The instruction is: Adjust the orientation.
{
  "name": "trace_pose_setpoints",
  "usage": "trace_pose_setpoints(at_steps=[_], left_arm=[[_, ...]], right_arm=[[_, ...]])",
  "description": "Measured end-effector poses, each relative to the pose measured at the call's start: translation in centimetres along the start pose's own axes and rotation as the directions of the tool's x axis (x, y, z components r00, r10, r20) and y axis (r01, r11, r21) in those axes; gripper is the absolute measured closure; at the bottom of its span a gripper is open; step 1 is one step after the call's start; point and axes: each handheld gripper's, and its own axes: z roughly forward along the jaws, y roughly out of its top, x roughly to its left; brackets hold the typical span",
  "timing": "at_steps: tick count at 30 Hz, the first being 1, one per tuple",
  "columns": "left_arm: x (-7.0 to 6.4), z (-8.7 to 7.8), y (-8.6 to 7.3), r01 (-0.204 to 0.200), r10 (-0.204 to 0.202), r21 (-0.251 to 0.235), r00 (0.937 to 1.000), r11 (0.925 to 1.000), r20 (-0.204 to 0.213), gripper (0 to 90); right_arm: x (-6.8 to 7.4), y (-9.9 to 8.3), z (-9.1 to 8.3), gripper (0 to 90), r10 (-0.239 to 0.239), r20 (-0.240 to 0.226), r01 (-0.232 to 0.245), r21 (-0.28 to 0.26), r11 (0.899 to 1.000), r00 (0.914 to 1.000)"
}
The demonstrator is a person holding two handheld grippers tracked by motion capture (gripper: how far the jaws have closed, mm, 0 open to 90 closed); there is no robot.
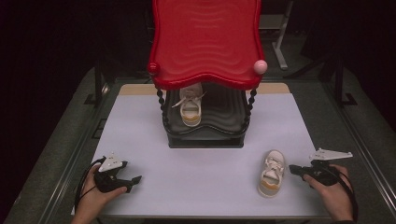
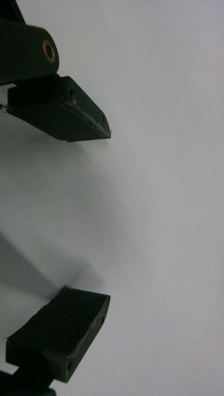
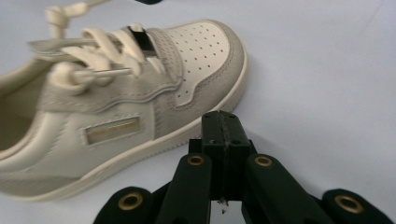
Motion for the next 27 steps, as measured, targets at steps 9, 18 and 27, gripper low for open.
trace_pose_setpoints(at_steps=[9,18,27], left_arm=[[0.0,0.0,0.0,0.003,-0.003,-0.002,1.0000,1.0000,0.001,16.2],[0.0,0.0,0.0,0.005,-0.005,-0.003,1.0000,1.0000,0.002,16.2],[0.0,0.0,0.0,0.005,-0.005,-0.003,1.0000,1.0000,0.002,16.2]], right_arm=[[-0.3,1.1,1.9,89.9,-0.008,-0.023,0.009,0.027,1.000,0.9997],[0.4,3.1,4.0,89.9,-0.041,-0.053,0.043,0.037,0.998,0.9978],[-0.2,3.4,1.4,80.2,-0.046,-0.114,0.039,-0.065,0.997,0.9924]])
